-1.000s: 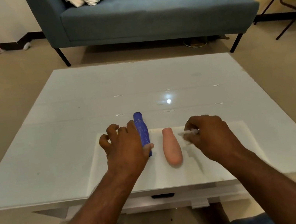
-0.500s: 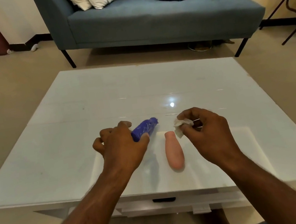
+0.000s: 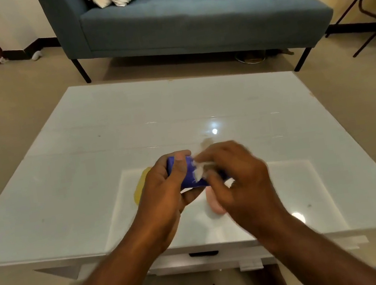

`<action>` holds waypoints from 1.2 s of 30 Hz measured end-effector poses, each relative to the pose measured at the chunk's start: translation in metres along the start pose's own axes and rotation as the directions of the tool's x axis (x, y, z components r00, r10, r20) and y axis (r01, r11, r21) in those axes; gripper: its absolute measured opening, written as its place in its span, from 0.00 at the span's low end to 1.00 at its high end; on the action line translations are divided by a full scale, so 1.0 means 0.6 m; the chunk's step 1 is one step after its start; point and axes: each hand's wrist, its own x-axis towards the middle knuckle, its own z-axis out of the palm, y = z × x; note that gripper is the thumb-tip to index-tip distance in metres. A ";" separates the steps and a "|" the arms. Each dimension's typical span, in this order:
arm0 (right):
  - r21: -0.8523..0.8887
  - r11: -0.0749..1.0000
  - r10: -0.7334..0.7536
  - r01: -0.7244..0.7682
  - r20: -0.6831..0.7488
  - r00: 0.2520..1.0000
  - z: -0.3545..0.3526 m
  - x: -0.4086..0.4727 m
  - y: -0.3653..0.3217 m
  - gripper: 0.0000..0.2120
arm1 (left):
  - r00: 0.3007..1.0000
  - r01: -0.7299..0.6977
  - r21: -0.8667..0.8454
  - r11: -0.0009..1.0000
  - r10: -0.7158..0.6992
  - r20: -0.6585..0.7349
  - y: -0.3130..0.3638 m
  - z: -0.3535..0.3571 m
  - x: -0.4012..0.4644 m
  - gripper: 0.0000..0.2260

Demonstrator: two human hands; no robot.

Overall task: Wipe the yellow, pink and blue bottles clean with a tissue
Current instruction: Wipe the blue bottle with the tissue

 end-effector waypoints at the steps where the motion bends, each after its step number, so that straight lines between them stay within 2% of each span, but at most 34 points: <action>1: -0.034 0.997 -0.067 0.068 0.036 0.997 0.005 -0.007 -0.012 0.12 | 1.000 0.014 -0.036 0.999 -0.014 0.003 -0.001 0.004 -0.003 0.18; 4: -0.094 0.984 -0.144 0.152 0.084 0.986 0.001 -0.007 -0.012 0.14 | 0.998 0.021 -0.147 0.989 -0.030 -0.060 0.001 0.004 -0.004 0.14; 6: -0.130 0.989 -0.065 0.066 0.006 0.998 -0.015 0.003 0.014 0.13 | 0.993 0.003 -0.214 0.977 -0.029 -0.114 0.007 0.000 -0.003 0.11; 9: -0.137 0.986 0.080 -0.096 -0.120 0.990 -0.040 0.017 0.047 0.12 | 0.996 -0.025 -0.167 0.986 0.010 -0.089 0.009 -0.003 -0.001 0.16; 11: -0.169 0.984 0.033 -0.051 -0.105 0.994 -0.032 0.005 0.031 0.13 | 0.999 -0.049 -0.085 0.995 0.047 -0.019 0.007 0.002 -0.007 0.18; 13: -0.158 0.986 -0.065 0.061 -0.024 0.998 -0.013 -0.010 -0.005 0.16 | 0.998 -0.059 -0.028 0.998 0.060 0.026 -0.003 0.010 -0.015 0.20; 16: -0.127 0.977 -0.159 0.169 0.080 0.984 -0.002 -0.015 -0.026 0.15 | 0.999 -0.032 -0.070 0.997 0.031 -0.021 -0.013 0.015 -0.024 0.24; 18: -0.161 0.975 -0.147 0.153 0.044 0.988 -0.013 -0.002 -0.008 0.12 | 0.997 -0.050 -0.112 0.992 0.043 -0.064 -0.009 0.012 -0.023 0.21; 20: -0.206 0.978 -0.040 0.025 -0.070 0.997 -0.033 0.014 0.020 0.09 | 0.991 -0.097 -0.097 0.991 0.088 -0.097 -0.001 0.010 -0.018 0.15; 22: -0.189 0.980 0.033 -0.058 -0.132 0.991 -0.040 0.018 0.031 0.09 | 0.989 -0.133 -0.037 0.990 0.130 -0.073 0.002 0.010 -0.015 0.14; 27: -0.090 0.986 -0.140 0.140 0.005 0.990 -0.002 -0.012 -0.029 0.13 | 0.987 -0.150 0.009 0.989 0.149 0.057 -0.009 0.024 -0.032 0.14; 29: -0.069 0.984 -0.161 0.162 0.020 0.987 -0.005 -0.006 -0.029 0.14 | 0.988 -0.152 0.022 0.988 0.152 0.020 -0.010 0.024 -0.033 0.14; 31: -0.132 0.980 -0.148 0.149 0.015 0.989 -0.019 0.002 -0.013 0.14 | 0.989 -0.136 -0.007 0.991 0.136 -0.066 -0.003 0.018 -0.025 0.11; 34: -0.236 0.971 -0.046 0.030 -0.063 0.997 -0.040 0.014 0.017 0.14 | 0.979 -0.094 -0.115 0.989 0.071 -0.191 0.012 0.009 -0.010 0.09; 36: -0.251 0.968 -0.016 -0.007 -0.090 0.996 -0.043 0.014 0.023 0.15 | 0.976 -0.071 -0.162 0.984 0.035 -0.215 0.017 0.008 -0.006 0.08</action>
